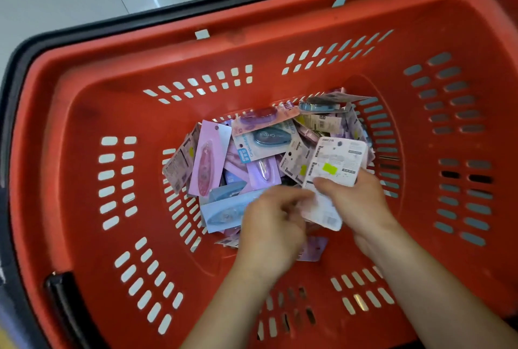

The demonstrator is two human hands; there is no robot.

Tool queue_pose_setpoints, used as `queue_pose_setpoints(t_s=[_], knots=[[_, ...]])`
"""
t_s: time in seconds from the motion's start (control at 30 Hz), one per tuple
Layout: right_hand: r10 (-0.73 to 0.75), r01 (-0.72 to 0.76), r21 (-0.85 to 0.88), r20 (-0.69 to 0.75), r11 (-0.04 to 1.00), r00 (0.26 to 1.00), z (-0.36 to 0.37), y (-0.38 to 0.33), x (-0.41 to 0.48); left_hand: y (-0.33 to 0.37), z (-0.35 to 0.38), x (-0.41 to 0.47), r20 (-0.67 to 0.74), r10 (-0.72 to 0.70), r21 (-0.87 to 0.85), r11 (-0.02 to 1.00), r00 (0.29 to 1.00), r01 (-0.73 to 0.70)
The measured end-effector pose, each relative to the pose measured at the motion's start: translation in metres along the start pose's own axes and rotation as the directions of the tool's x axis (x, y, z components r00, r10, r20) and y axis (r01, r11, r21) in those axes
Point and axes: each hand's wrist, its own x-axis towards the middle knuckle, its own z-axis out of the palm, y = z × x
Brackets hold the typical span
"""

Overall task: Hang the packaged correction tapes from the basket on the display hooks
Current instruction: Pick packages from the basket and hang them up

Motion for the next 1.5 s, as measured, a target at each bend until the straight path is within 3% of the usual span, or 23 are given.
queue_pose_setpoints(t_s=[0.1,0.23,0.3,0.37,0.43,0.5,0.6,0.67,0.77,0.87,0.97,1.03,1.1,1.2,1.37,1.5], knots=[[-0.07,0.062,-0.133,-0.058,0.989,0.996,-0.032,-0.001,-0.003,-0.012,0.0,0.039,-0.222,-0.161,0.077,0.98,0.962,0.182],[-0.098,0.099,-0.361,0.021,0.927,0.995,-0.052,0.004,-0.007,-0.018,0.04,0.08,-0.156,-0.3,0.335,0.88,0.941,0.336],[-0.079,0.092,-0.377,0.05,0.921,0.996,-0.054,0.007,-0.007,-0.013,0.05,0.087,-0.196,-0.319,0.297,0.882,0.927,0.366],[-0.043,0.057,-0.331,0.051,0.942,0.998,-0.056,0.007,-0.006,-0.008,0.047,0.086,-0.254,-0.316,0.121,0.927,0.914,0.354],[0.033,-0.024,-0.184,0.049,0.983,0.998,-0.057,0.007,-0.005,0.001,0.03,0.068,-0.334,-0.219,-0.01,0.973,0.917,0.23],[0.133,-0.133,0.003,0.073,0.991,0.988,-0.054,0.003,-0.009,0.011,0.013,0.038,-0.378,0.051,0.026,0.999,0.925,-0.044],[0.228,-0.255,0.23,0.139,0.939,0.964,-0.049,-0.008,-0.02,0.015,0.001,-0.006,-0.206,0.425,0.221,0.898,0.881,-0.381],[0.245,-0.312,0.313,0.234,0.897,0.941,-0.047,-0.016,-0.033,0.013,-0.005,-0.025,-0.11,0.525,0.306,0.826,0.844,-0.474],[0.13,-0.241,0.315,0.335,0.918,0.933,-0.045,-0.022,-0.051,0.011,-0.013,-0.039,-0.067,0.591,0.361,0.766,0.804,-0.532],[0.062,-0.149,0.268,0.308,0.952,0.949,-0.046,-0.026,-0.059,0.019,-0.015,-0.051,-0.077,0.501,0.288,0.839,0.862,-0.462],[-0.045,0.007,0.145,0.256,0.989,0.966,-0.054,-0.033,-0.066,0.04,-0.017,-0.063,-0.166,0.188,-0.005,0.981,0.968,-0.192],[-0.124,0.108,0.076,0.262,0.991,0.957,-0.06,-0.042,-0.076,0.06,-0.023,-0.066,-0.131,-0.11,-0.358,0.932,0.985,0.056],[-0.184,0.17,0.072,0.281,0.983,0.942,-0.067,-0.051,-0.09,0.079,-0.029,-0.067,0.01,-0.264,-0.538,0.811,0.964,0.228],[-0.275,0.253,0.11,0.313,0.961,0.909,-0.077,-0.067,-0.114,0.108,-0.037,-0.076,0.151,-0.241,-0.592,0.755,0.959,0.283],[-0.336,0.293,0.172,0.333,0.94,0.881,-0.096,-0.102,-0.157,0.151,-0.06,-0.101,0.17,-0.161,-0.585,0.778,0.972,0.231],[-0.369,0.28,0.305,0.289,0.91,0.884,-0.112,-0.135,-0.198,0.192,-0.082,-0.13,0.161,-0.168,-0.657,0.717,0.973,0.232]])
